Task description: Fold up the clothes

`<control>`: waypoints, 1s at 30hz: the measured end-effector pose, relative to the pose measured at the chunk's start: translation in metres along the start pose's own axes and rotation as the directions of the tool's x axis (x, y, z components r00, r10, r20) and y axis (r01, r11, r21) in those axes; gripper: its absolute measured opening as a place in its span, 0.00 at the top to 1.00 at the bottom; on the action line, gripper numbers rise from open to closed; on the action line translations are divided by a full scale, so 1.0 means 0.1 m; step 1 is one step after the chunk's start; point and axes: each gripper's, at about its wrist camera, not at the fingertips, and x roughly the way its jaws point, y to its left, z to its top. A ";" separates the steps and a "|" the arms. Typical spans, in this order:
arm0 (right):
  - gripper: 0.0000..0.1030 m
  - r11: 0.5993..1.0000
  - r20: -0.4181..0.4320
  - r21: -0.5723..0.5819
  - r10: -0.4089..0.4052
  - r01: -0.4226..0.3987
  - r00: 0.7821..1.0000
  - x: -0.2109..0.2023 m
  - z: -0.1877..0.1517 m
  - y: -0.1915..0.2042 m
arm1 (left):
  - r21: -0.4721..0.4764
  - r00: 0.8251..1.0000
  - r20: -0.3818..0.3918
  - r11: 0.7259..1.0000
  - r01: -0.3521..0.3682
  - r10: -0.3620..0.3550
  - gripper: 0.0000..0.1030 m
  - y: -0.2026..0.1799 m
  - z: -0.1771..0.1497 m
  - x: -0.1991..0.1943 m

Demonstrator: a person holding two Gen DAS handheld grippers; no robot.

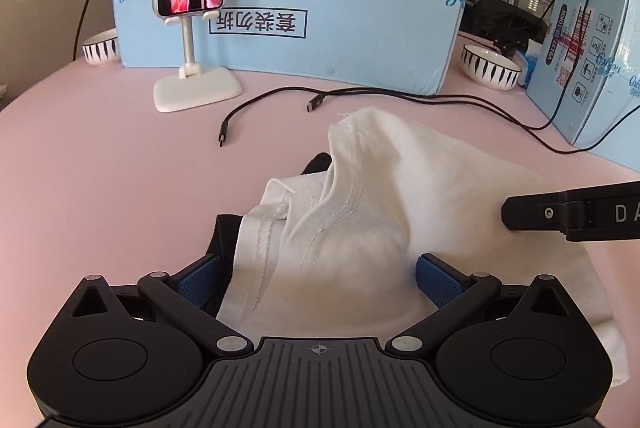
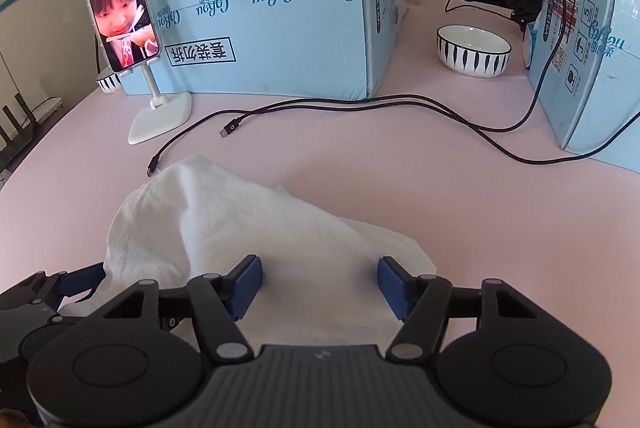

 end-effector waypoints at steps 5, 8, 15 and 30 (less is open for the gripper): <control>0.30 1.000 0.000 -0.009 0.002 -0.002 1.000 0.02 -0.01 0.04 | 0.009 1.000 0.010 1.000 0.004 -0.004 0.00 0.00 -0.03 0.01; 0.32 1.000 0.006 -0.004 0.008 -0.008 1.000 -0.05 -0.01 0.05 | 0.016 1.000 0.031 1.000 0.001 -0.002 0.00 -0.01 -0.08 0.00; 0.34 0.998 -0.043 0.031 0.048 -0.046 0.998 -0.38 -0.21 -0.01 | -0.025 0.995 -0.082 0.999 0.046 -0.048 0.00 0.11 0.05 -0.10; 0.19 0.890 -0.003 0.384 0.269 -0.247 0.963 -0.31 -0.69 -0.86 | -0.109 0.942 -0.290 0.984 0.142 -0.168 0.00 0.77 -0.01 -0.31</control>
